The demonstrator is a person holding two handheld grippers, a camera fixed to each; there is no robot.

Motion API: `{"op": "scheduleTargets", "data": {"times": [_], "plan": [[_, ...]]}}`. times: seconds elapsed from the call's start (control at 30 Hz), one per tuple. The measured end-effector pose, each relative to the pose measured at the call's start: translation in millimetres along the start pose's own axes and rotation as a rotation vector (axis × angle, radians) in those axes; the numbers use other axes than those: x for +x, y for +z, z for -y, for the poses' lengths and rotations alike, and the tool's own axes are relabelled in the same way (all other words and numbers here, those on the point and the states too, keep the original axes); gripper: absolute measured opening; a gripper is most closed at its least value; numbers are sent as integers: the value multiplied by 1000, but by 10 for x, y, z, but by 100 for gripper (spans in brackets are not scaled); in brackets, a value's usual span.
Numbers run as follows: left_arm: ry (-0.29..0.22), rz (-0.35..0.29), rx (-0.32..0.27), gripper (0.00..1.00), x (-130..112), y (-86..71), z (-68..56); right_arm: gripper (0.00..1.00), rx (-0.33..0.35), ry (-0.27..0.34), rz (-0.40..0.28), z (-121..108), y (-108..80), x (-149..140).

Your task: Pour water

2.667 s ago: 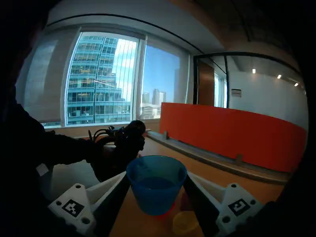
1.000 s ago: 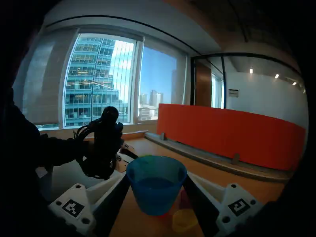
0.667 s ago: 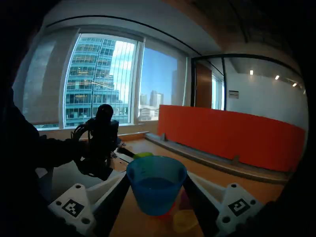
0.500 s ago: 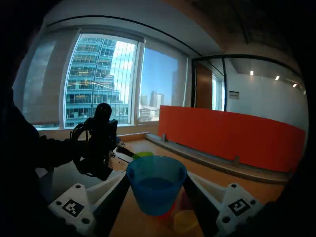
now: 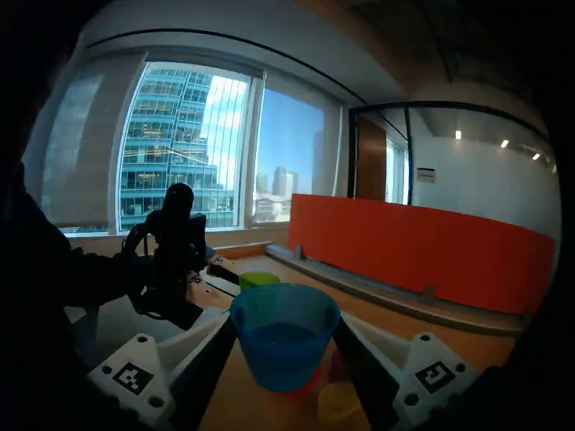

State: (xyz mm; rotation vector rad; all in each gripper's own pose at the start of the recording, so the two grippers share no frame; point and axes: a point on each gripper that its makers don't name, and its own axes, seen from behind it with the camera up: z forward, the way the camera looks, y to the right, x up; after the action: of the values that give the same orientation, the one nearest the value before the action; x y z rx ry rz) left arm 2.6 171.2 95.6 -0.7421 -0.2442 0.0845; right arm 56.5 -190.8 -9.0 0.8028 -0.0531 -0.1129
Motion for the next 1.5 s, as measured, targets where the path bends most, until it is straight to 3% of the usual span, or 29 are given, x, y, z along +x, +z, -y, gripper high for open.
{"op": "scheduleTargets", "data": {"times": [0.6, 1.1, 1.5], "plan": [[18, -150, -42, 80, 313, -232, -332, 91, -1, -8, -2, 32, -20, 38], [21, -183, -68, 80, 315, -343, -522, 91, 0, -11, -5, 53, -17, 58], [53, -216, -84, 80, 378, -451, -681, 91, 3, -22, -8, 59, -27, 80]]}}
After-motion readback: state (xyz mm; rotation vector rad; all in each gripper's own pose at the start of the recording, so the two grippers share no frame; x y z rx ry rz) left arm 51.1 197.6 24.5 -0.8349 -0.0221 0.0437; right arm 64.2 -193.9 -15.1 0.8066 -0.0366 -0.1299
